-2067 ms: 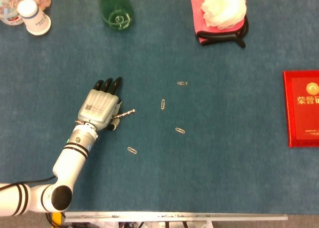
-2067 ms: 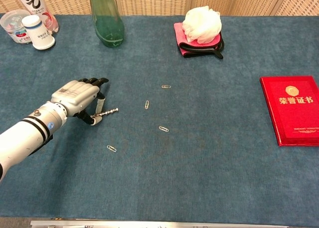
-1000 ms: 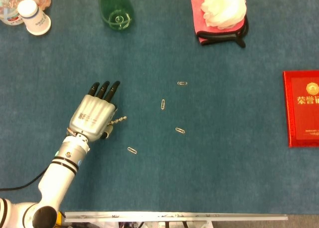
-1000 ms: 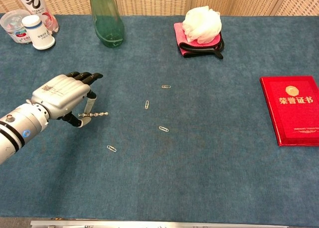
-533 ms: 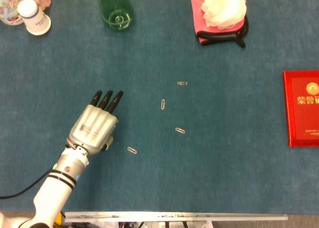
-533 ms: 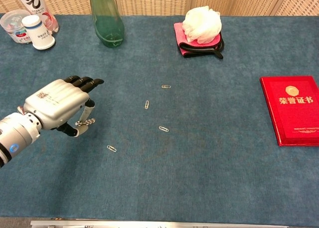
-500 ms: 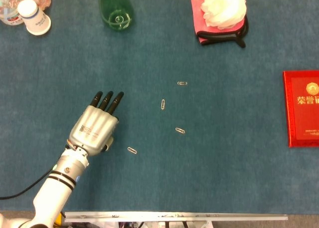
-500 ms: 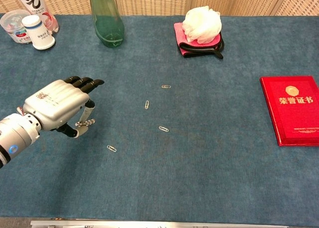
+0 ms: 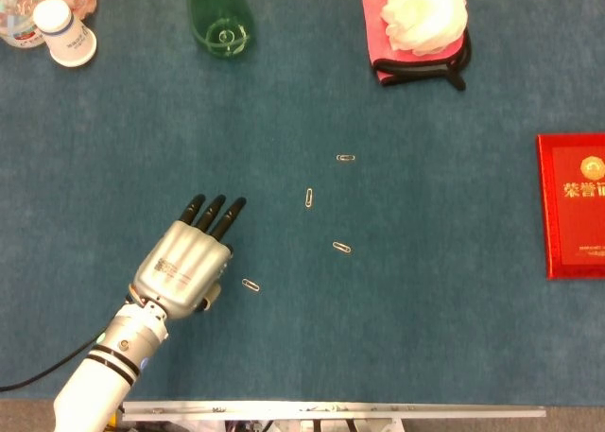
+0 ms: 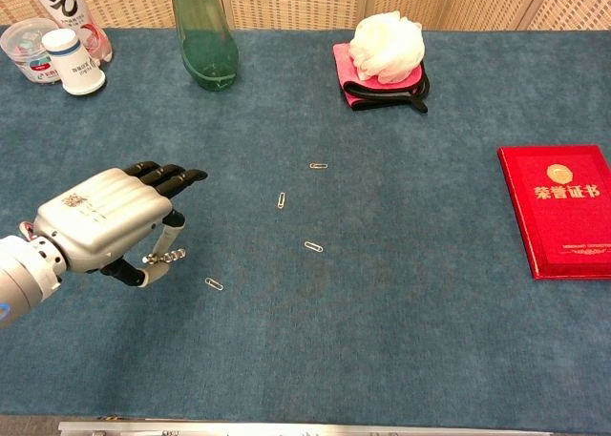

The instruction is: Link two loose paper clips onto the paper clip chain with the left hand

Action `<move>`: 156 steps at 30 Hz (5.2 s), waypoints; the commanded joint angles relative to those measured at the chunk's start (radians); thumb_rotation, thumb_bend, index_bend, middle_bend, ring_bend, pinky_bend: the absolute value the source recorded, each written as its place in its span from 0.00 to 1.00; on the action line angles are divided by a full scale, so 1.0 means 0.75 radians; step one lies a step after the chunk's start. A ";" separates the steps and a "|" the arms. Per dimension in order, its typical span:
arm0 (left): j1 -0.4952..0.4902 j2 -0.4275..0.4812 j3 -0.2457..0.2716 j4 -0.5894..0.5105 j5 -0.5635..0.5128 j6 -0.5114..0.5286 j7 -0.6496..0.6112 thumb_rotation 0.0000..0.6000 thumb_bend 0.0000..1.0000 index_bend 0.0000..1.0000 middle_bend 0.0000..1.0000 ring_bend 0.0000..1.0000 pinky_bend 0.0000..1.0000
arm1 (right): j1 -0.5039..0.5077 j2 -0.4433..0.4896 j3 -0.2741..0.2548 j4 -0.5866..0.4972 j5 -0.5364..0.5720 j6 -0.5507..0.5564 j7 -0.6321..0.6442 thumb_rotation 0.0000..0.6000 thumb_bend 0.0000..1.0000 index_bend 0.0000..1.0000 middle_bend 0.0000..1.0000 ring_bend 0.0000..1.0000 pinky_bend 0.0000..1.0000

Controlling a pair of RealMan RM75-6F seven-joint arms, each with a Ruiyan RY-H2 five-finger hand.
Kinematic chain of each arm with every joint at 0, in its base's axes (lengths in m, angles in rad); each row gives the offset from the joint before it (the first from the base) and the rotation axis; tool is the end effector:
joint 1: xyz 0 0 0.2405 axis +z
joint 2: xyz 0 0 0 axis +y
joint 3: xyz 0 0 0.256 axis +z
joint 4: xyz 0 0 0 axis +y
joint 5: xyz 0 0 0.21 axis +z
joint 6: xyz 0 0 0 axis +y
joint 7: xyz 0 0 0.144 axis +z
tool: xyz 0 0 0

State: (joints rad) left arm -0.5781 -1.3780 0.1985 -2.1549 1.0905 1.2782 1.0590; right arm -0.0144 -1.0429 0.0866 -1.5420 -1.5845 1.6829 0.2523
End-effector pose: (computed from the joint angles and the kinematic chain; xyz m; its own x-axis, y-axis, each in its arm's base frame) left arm -0.1434 0.1790 0.0138 0.7463 0.3153 0.5862 0.6534 -0.5150 -0.5548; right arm -0.3176 -0.1548 0.2151 0.2915 0.1841 0.9387 -0.9514 -0.0464 0.3046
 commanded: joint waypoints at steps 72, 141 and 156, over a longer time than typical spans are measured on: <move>-0.146 -0.157 -0.187 0.169 -0.259 -0.164 -0.003 1.00 0.32 0.61 0.00 0.00 0.08 | -0.105 0.013 0.014 0.104 -0.034 0.202 0.256 1.00 0.30 0.13 0.15 0.08 0.29; -0.491 -0.347 -0.356 0.487 -0.580 -0.239 -0.162 1.00 0.32 0.61 0.00 0.00 0.12 | -0.188 0.001 0.080 0.220 0.046 0.304 0.523 1.00 0.30 0.14 0.16 0.08 0.29; -0.533 -0.403 -0.371 0.562 -0.612 -0.279 -0.202 1.00 0.32 0.61 0.00 0.00 0.12 | -0.195 0.000 0.091 0.238 0.053 0.306 0.555 1.00 0.30 0.14 0.16 0.08 0.29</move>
State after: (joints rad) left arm -0.9768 -1.6789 -0.0794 -1.7343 0.6324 1.0701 0.9079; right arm -0.1606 -1.0433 0.1552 -1.3634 -1.5446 1.9124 0.6687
